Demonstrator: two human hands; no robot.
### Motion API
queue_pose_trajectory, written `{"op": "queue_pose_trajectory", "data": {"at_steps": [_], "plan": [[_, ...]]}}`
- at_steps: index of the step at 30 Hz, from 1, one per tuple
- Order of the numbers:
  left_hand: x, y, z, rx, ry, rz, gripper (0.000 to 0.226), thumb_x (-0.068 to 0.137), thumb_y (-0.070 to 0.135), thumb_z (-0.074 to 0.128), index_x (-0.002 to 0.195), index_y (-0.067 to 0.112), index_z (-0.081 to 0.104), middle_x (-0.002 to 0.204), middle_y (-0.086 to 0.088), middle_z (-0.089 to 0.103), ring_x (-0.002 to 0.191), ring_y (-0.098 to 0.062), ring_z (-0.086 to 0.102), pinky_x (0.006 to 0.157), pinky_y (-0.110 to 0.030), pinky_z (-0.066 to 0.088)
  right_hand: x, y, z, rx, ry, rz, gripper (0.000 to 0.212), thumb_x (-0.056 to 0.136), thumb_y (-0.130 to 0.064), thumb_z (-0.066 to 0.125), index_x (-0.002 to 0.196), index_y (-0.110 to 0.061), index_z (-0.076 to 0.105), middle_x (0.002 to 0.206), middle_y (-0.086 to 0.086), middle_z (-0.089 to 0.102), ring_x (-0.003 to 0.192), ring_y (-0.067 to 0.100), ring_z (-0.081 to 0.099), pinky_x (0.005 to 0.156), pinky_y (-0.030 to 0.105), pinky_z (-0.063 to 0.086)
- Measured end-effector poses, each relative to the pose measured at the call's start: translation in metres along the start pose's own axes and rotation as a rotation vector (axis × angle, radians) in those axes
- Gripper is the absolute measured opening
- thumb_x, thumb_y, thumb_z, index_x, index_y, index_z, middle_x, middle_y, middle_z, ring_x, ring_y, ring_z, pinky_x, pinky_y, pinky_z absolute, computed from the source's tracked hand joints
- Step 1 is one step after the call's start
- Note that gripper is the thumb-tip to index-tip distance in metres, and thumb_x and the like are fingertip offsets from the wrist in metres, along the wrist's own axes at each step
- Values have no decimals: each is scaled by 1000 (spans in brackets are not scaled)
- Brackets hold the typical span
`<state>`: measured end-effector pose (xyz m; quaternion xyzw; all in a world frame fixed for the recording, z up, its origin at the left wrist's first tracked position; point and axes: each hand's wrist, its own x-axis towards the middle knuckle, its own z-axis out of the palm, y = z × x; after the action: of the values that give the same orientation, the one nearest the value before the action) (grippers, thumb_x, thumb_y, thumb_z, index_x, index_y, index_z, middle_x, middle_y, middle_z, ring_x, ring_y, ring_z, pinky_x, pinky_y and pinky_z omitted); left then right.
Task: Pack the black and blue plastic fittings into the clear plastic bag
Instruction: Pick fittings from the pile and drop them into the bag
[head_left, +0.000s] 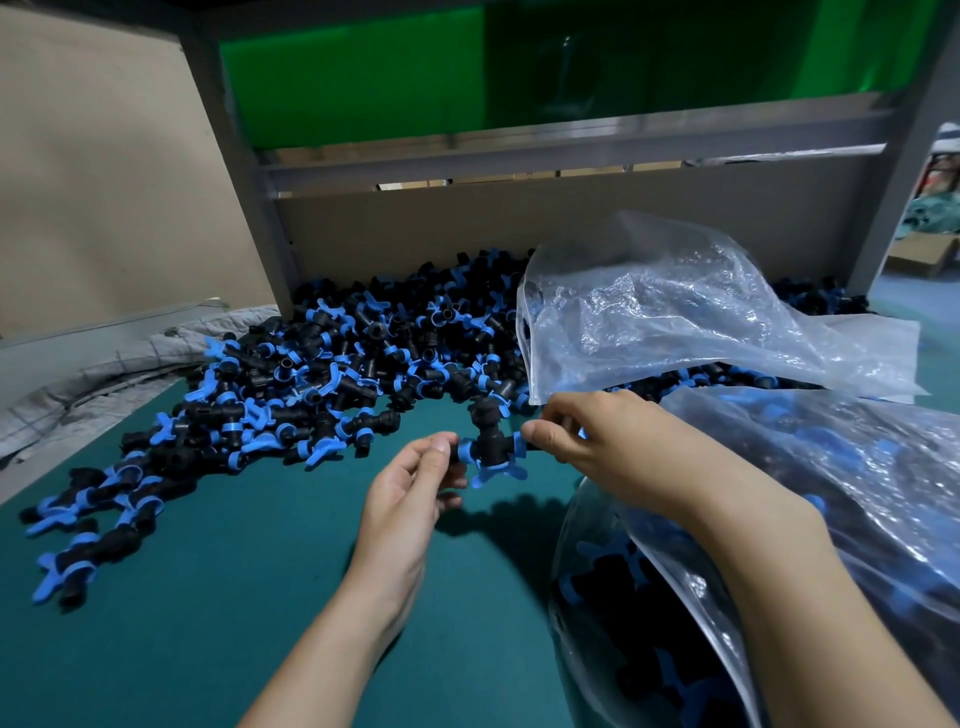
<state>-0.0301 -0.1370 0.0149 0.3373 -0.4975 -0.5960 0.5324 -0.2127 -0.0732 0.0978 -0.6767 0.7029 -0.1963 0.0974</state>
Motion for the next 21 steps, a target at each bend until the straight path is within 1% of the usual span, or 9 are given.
{"op": "queue_pose_trajectory", "data": {"at_steps": [2, 5, 10, 15, 18, 21], "plan": [[0, 0, 0, -37, -5, -27, 15, 96, 21, 56, 97, 19, 71, 83, 4, 69, 72, -6, 61, 66, -22, 49, 0, 0, 0, 24, -2, -9, 25, 93, -61, 49, 86, -37, 54, 85, -11, 61, 83, 17, 59, 77, 37, 50], [-1, 2, 0, -29, -28, -28, 15, 96, 19, 57, 99, 22, 71, 83, 9, 69, 73, -3, 61, 67, -19, 49, 1, 1, 0, -1, -24, -18, 19, 93, -57, 54, 88, -38, 54, 83, -12, 57, 83, 15, 56, 74, 34, 47], [-2, 4, -1, -6, -52, 7, 20, 96, 18, 58, 95, 28, 75, 84, 8, 67, 76, -5, 60, 71, -23, 46, 1, 2, 0, -24, -25, -9, 18, 96, -51, 53, 98, -34, 58, 91, -7, 63, 85, 16, 57, 76, 36, 48], [-2, 5, -2, 12, -63, 22, 22, 93, 21, 59, 95, 36, 75, 85, 10, 68, 76, -5, 60, 70, -22, 47, -1, 2, 0, -28, -26, 6, 17, 97, -50, 53, 99, -34, 59, 89, -6, 64, 84, 17, 60, 79, 40, 52], [-1, 4, -3, -25, -31, -21, 23, 98, 16, 55, 94, 28, 74, 85, 8, 70, 72, -4, 60, 68, -21, 47, -2, -1, -2, 7, 9, -4, 24, 95, -56, 51, 96, -34, 59, 85, -8, 67, 80, 12, 61, 78, 38, 52], [3, 4, -1, -207, 23, -161, 21, 101, 9, 48, 97, 17, 67, 78, 4, 71, 67, -8, 59, 65, -24, 46, -5, -6, -7, 56, 46, -9, 40, 95, -63, 43, 92, -29, 64, 70, -10, 71, 68, 0, 60, 73, 31, 51]]}}
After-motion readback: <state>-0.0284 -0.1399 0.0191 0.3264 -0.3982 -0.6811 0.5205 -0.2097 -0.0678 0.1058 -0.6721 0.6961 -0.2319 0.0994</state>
